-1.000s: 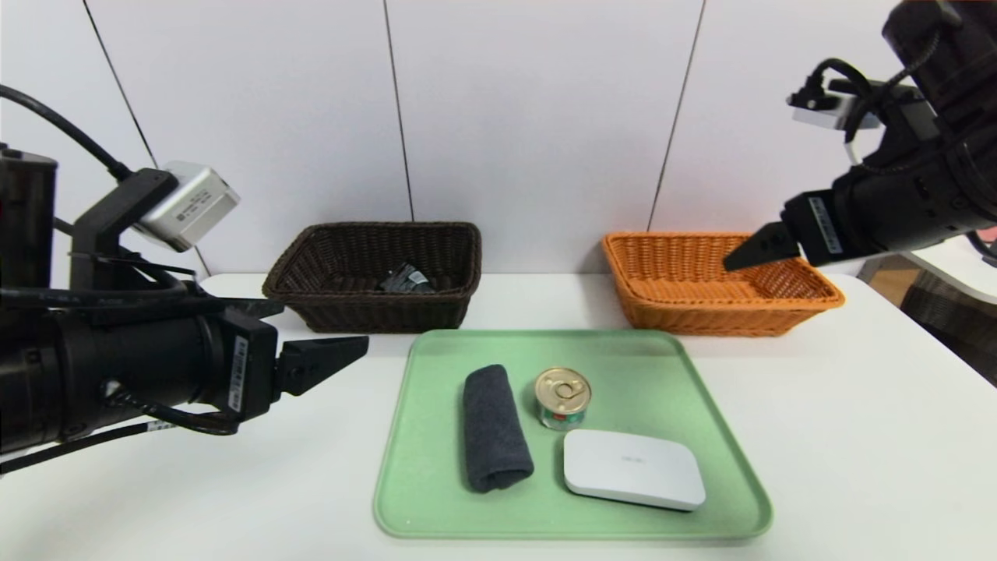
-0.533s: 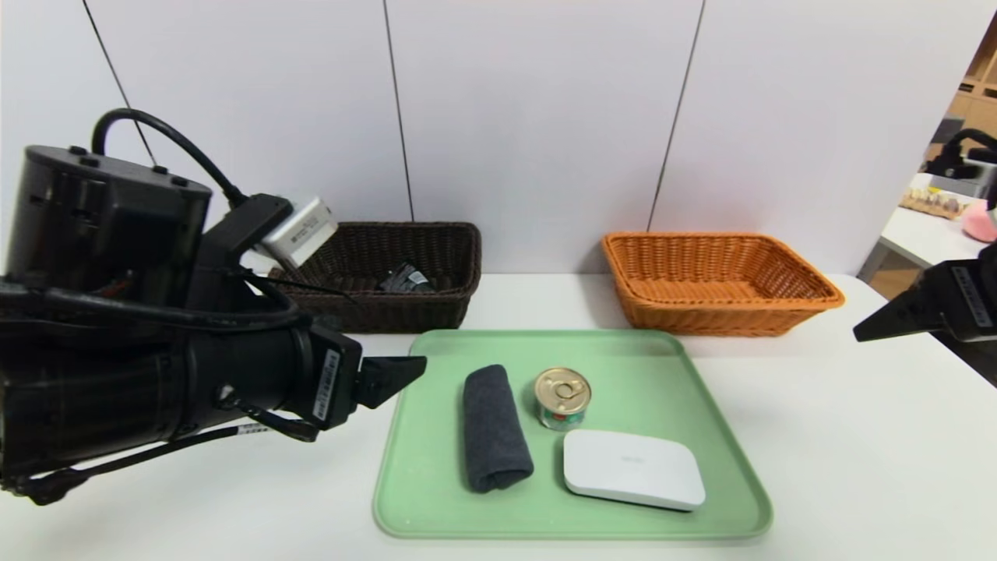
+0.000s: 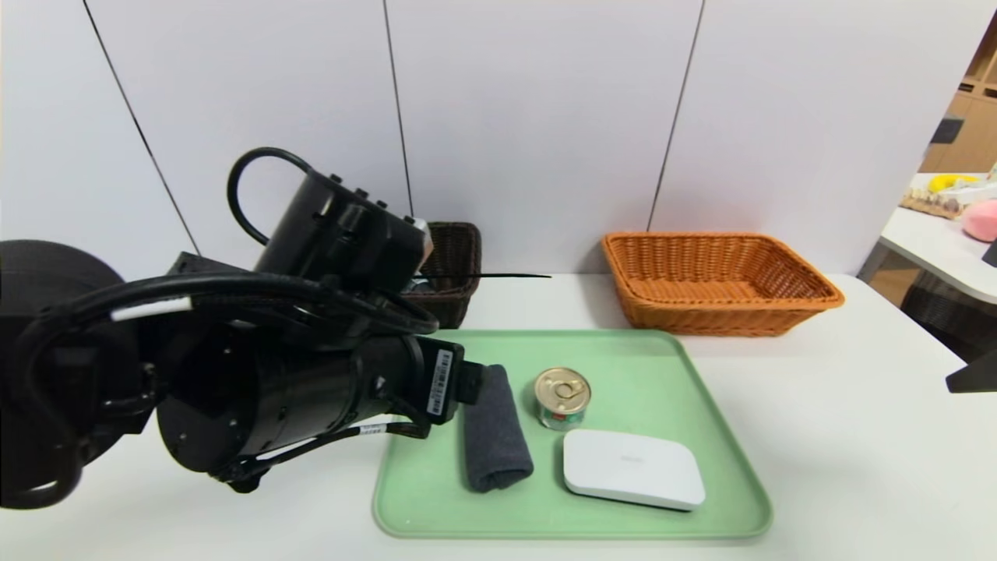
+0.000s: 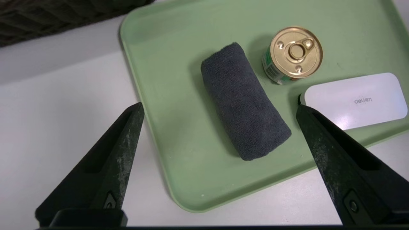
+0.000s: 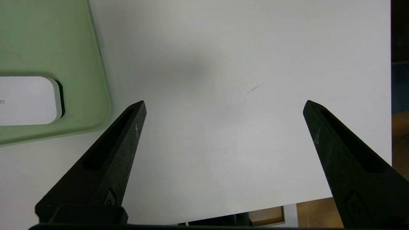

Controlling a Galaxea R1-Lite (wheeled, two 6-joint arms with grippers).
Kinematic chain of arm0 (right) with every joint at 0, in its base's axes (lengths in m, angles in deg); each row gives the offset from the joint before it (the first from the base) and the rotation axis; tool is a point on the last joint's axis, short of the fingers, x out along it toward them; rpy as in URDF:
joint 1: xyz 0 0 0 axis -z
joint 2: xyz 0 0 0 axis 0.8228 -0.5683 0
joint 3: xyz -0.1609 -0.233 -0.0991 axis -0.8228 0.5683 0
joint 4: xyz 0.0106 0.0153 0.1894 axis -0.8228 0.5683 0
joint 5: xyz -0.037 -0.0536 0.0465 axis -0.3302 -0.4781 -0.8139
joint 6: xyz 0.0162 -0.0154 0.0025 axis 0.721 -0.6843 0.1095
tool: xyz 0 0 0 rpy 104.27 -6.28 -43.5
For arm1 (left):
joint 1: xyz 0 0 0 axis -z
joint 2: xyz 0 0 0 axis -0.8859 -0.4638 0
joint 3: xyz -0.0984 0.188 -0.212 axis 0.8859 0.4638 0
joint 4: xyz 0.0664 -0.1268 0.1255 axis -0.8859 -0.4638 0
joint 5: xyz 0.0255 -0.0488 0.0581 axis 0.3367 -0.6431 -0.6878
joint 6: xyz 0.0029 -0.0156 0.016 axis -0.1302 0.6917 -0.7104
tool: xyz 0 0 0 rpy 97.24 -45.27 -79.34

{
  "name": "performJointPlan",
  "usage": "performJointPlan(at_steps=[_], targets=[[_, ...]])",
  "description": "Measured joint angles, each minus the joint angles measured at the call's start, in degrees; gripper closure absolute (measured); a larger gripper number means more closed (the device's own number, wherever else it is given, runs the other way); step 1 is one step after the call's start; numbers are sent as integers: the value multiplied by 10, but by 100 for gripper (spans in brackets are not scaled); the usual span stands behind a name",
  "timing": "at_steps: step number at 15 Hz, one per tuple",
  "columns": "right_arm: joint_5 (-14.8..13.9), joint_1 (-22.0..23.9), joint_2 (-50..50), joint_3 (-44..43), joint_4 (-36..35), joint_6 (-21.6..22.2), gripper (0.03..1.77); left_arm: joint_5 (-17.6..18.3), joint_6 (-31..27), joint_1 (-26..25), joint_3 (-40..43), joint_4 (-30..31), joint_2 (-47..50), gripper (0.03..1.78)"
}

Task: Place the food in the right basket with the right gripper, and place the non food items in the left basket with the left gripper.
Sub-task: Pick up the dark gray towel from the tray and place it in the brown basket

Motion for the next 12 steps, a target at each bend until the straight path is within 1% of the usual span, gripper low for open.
performJointPlan(at_steps=[3, 7, 10, 12], targets=[[1, 6, 18, 8, 0, 0, 11, -3, 23, 10, -45, -69, -39, 12], [0, 7, 38, 19, 1, 0, 11, -5, 94, 25, -127, -159, -91, 12], [1, 4, 59, 46, 0, -1, 11, -5, 108, 34, -168, -179, -124, 12], [1, 3, 65, 50, -3, -1, 11, -5, 133, 36, -190, -204, -144, 12]])
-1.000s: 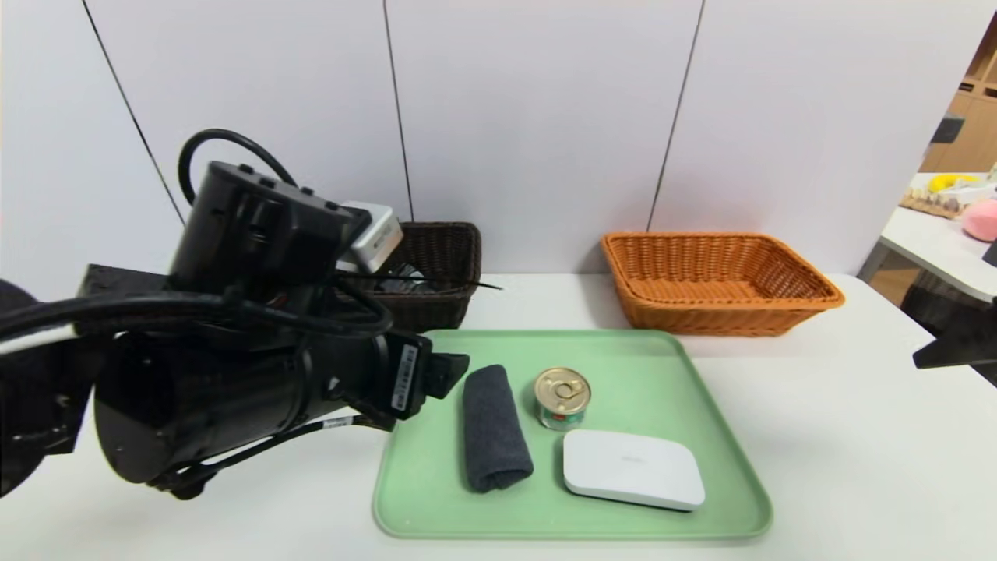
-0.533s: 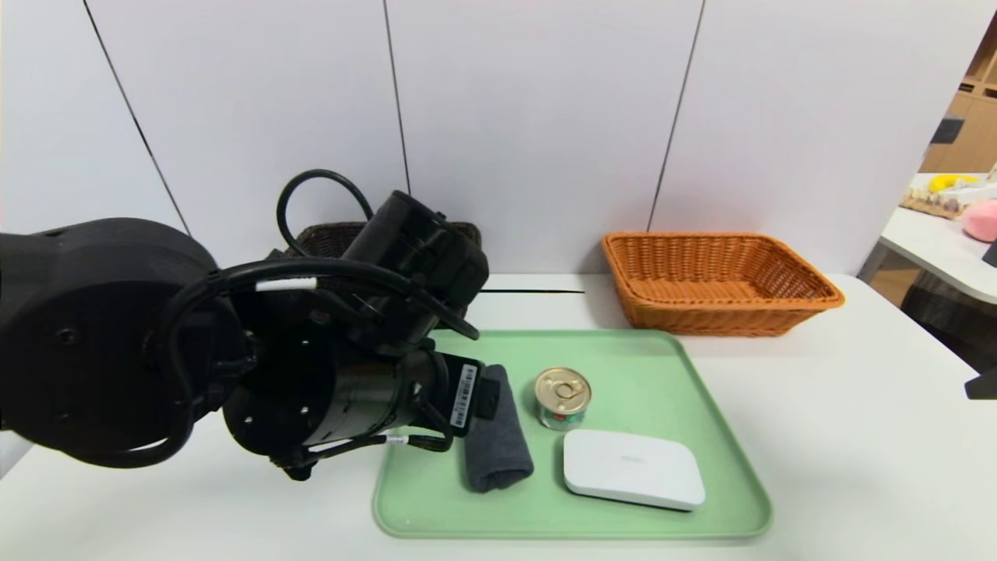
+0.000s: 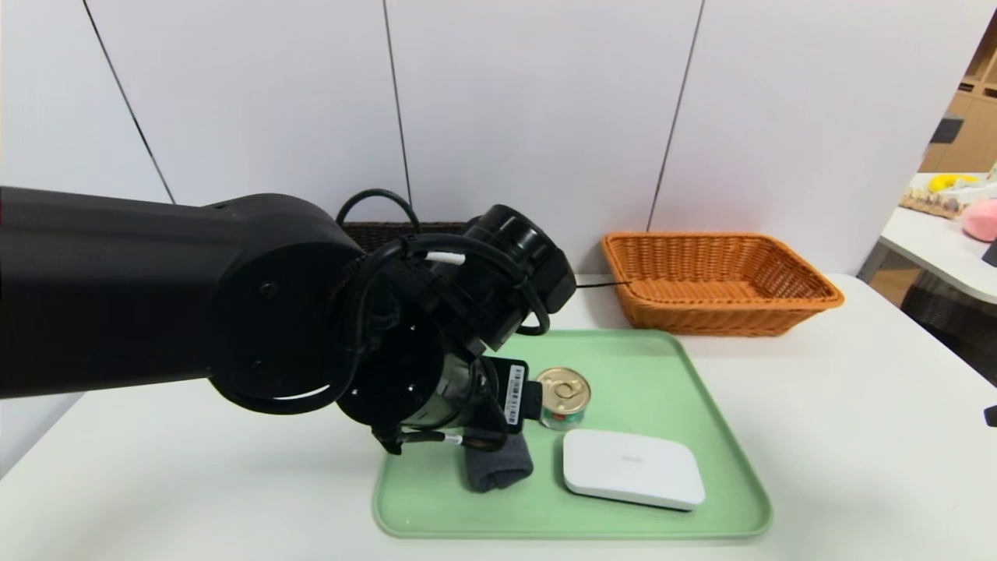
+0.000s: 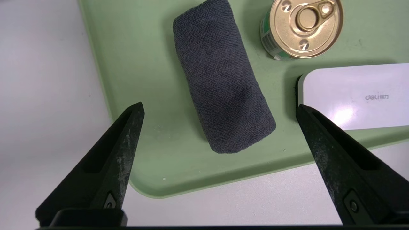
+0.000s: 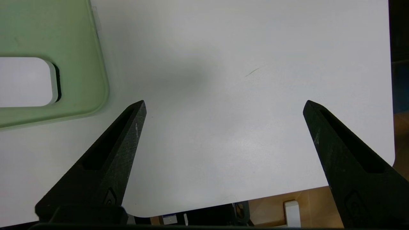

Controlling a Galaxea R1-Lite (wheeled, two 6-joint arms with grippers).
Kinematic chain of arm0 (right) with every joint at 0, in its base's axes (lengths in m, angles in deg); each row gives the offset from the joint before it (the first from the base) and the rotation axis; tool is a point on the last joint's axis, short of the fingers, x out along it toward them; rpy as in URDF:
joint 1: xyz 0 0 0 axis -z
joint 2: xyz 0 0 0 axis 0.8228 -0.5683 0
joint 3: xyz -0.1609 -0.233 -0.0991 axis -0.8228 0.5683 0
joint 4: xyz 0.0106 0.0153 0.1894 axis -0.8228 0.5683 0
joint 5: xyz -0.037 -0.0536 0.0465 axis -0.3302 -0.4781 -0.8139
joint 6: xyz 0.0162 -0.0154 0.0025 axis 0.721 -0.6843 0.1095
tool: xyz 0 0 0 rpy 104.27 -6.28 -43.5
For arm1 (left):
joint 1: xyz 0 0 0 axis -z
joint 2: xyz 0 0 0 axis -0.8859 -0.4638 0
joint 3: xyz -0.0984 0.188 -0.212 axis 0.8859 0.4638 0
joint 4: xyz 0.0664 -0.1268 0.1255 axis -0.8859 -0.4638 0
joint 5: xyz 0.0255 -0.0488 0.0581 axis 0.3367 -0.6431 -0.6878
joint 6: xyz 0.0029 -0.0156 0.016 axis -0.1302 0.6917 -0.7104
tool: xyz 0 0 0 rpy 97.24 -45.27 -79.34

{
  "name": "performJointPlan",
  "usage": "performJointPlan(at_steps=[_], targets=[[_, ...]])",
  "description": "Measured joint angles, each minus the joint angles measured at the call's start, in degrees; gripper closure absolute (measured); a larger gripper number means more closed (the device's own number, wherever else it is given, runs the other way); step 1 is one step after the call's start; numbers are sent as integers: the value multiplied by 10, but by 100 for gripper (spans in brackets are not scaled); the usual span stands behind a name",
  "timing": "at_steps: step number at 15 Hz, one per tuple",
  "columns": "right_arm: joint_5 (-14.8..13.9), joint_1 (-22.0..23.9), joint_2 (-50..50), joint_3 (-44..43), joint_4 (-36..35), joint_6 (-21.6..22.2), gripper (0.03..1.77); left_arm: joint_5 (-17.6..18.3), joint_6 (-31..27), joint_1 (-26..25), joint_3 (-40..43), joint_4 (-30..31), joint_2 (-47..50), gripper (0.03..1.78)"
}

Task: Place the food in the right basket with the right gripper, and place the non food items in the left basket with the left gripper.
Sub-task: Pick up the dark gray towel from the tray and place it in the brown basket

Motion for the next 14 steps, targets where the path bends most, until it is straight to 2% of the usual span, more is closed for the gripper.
performJointPlan(at_steps=[3, 5, 14], targets=[[0, 2, 9, 1, -4, 0, 10, 0, 49, 3, -53, -70, -29, 12], [0, 3, 14, 1, -14, 0, 11, 0, 61, 2, -83, -114, -46, 12], [0, 4, 28, -5, -26, -3, 10, 5, 84, -6, -173, -131, -111, 12]])
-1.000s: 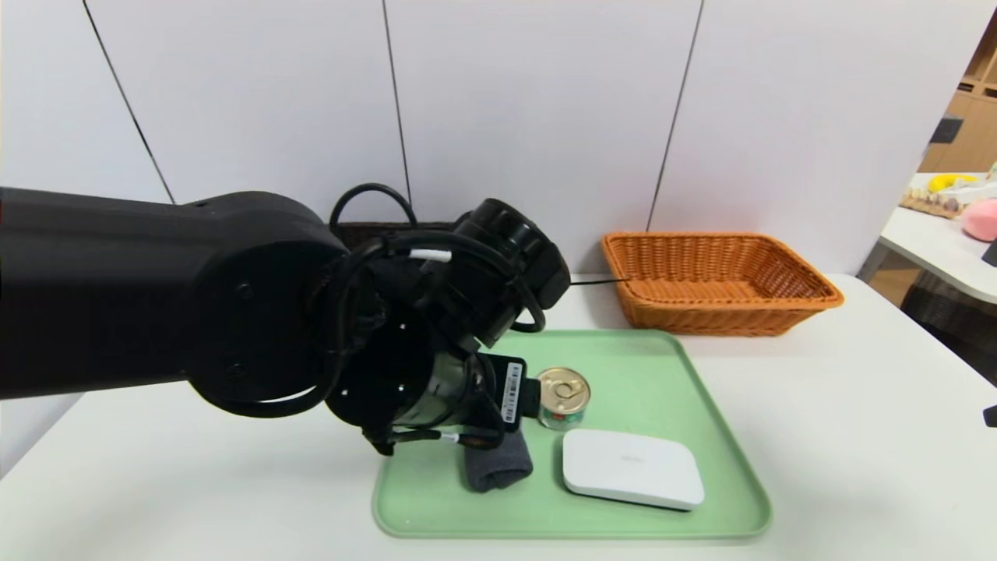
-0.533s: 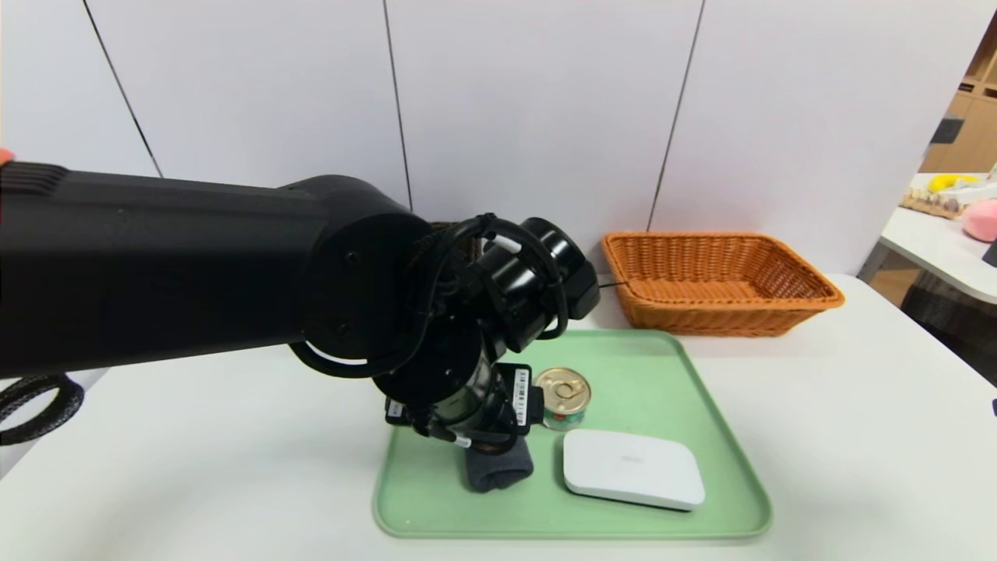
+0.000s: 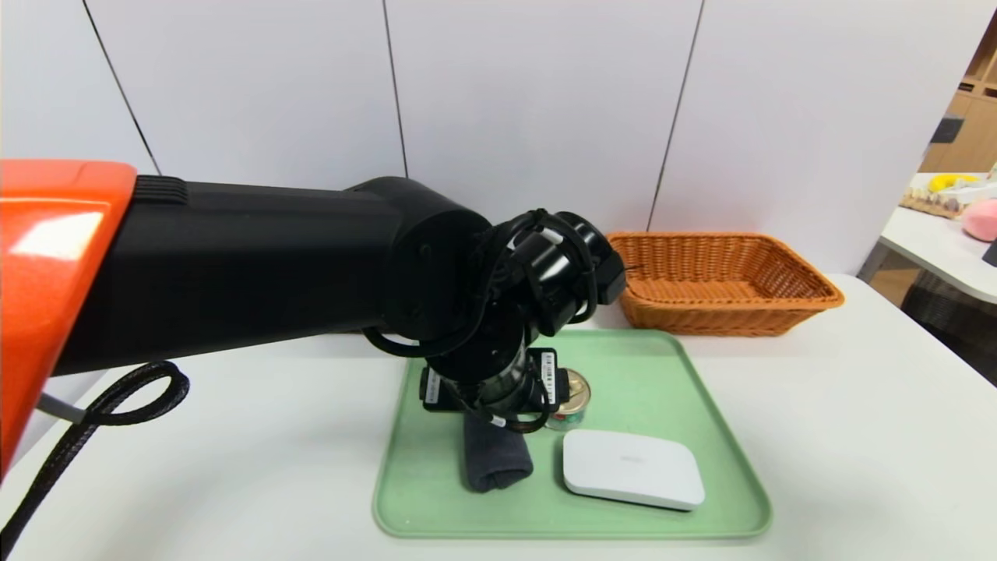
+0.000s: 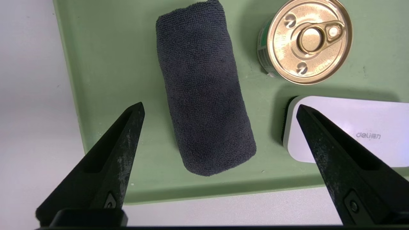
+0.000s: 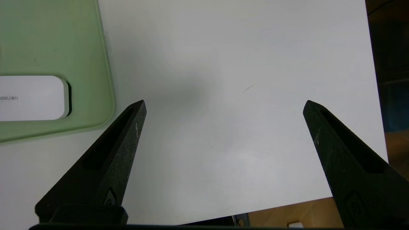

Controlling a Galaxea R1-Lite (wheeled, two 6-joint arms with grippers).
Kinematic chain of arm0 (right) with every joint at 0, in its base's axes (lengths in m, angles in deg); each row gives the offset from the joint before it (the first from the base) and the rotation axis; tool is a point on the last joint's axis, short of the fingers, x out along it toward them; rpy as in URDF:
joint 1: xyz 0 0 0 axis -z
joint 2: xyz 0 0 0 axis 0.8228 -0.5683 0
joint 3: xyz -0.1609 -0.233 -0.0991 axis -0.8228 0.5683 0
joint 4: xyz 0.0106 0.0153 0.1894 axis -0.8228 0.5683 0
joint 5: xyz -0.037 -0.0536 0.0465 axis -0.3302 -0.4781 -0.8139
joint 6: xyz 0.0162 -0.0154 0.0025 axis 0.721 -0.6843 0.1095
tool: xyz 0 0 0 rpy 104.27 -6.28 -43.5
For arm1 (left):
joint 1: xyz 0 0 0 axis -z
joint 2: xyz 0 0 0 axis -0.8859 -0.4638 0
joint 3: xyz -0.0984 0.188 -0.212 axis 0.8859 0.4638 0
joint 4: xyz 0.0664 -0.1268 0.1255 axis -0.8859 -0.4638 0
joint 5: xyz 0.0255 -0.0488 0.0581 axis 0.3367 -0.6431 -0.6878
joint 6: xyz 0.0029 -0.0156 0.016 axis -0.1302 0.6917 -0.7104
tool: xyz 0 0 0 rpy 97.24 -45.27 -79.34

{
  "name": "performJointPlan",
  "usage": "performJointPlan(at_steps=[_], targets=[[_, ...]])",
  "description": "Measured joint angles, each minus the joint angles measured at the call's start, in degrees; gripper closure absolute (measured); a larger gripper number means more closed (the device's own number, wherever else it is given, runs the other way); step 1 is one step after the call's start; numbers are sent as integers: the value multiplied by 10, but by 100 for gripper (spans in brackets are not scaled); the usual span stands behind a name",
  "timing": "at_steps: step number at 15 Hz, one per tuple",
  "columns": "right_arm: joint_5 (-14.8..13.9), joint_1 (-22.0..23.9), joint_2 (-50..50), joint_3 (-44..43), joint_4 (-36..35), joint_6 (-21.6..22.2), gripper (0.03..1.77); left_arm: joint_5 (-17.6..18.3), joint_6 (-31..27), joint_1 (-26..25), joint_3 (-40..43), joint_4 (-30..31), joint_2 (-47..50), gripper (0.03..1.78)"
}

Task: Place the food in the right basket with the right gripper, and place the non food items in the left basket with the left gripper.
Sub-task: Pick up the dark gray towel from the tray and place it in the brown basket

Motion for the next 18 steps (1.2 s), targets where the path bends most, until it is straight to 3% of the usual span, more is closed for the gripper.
performJointPlan(at_steps=[4, 18], targets=[[1, 0, -1, -12, -2, -1, 10, 0, 10, -13, -27, -33, -19, 12], [3, -4, -7, -13, -32, -1, 10, 14, 45, -36, -41, -49, -65, 12]])
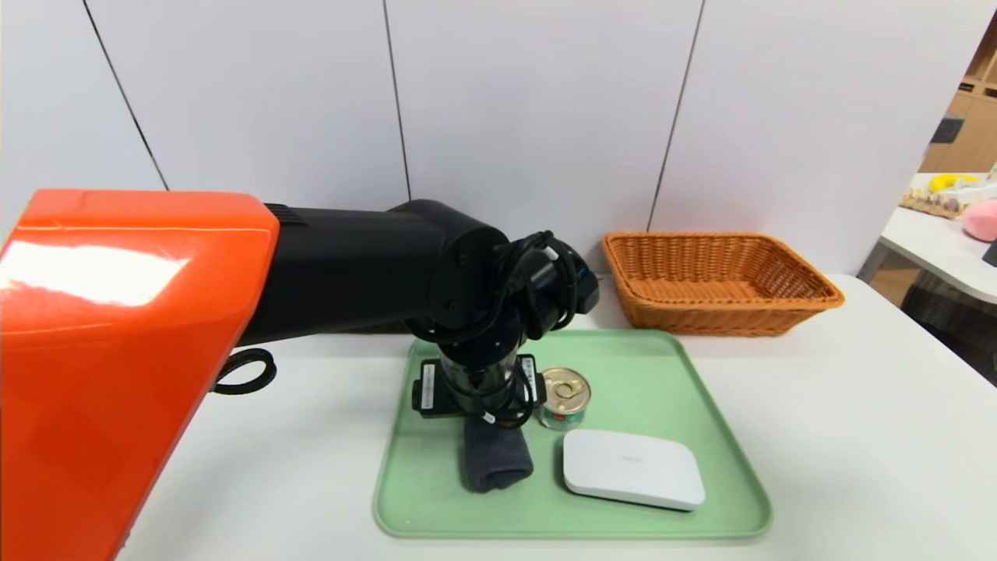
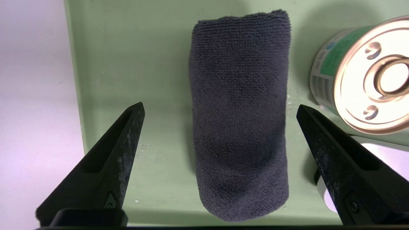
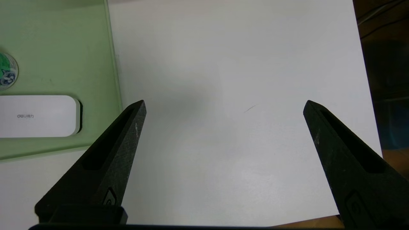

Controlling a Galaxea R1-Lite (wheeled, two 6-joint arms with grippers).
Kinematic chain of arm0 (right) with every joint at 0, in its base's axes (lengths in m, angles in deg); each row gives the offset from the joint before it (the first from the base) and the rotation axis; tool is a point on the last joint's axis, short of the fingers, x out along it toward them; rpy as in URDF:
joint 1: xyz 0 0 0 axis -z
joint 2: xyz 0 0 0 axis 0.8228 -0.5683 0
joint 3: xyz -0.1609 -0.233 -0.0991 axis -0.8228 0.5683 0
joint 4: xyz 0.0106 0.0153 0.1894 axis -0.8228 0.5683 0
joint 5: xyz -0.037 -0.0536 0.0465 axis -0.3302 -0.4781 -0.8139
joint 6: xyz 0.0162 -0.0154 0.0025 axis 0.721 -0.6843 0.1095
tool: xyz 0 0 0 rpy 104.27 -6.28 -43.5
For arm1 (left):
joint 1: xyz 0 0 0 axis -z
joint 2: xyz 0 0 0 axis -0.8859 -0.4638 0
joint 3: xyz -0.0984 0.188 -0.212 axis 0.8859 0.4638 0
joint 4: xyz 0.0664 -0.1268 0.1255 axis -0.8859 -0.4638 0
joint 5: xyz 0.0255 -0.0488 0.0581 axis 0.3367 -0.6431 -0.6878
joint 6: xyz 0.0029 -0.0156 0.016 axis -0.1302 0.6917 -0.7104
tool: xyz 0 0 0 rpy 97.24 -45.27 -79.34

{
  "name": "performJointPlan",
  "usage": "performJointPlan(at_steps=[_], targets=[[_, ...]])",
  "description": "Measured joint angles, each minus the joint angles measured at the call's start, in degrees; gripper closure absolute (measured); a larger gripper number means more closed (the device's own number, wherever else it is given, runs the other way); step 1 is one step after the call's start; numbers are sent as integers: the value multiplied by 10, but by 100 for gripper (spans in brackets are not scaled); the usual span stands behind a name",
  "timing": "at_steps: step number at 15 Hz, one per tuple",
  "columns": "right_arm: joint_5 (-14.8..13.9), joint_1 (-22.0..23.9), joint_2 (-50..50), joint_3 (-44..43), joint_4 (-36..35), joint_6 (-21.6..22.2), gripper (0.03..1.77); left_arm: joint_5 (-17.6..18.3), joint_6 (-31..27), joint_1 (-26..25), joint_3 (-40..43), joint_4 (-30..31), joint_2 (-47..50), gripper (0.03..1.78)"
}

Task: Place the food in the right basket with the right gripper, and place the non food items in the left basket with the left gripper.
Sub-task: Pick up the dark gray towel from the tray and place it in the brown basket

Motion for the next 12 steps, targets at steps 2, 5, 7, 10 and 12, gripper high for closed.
performJointPlan(at_steps=[2, 5, 7, 10, 12], targets=[[0, 0, -1, 0, -4, 0, 10, 0, 0, 0, 1, -1, -4, 12], [1, 0, -2, 0, -16, 0, 10, 1, 4, -2, 1, -1, -12, 12], [1, 0, -2, 0, -16, 0, 10, 2, 7, -2, -2, 0, -18, 12], [0, 0, -3, 1, -17, 1, 10, 6, 11, -2, -4, 1, -27, 12], [0, 0, -4, 3, -18, 1, 10, 7, 13, -2, -4, 0, -32, 22]])
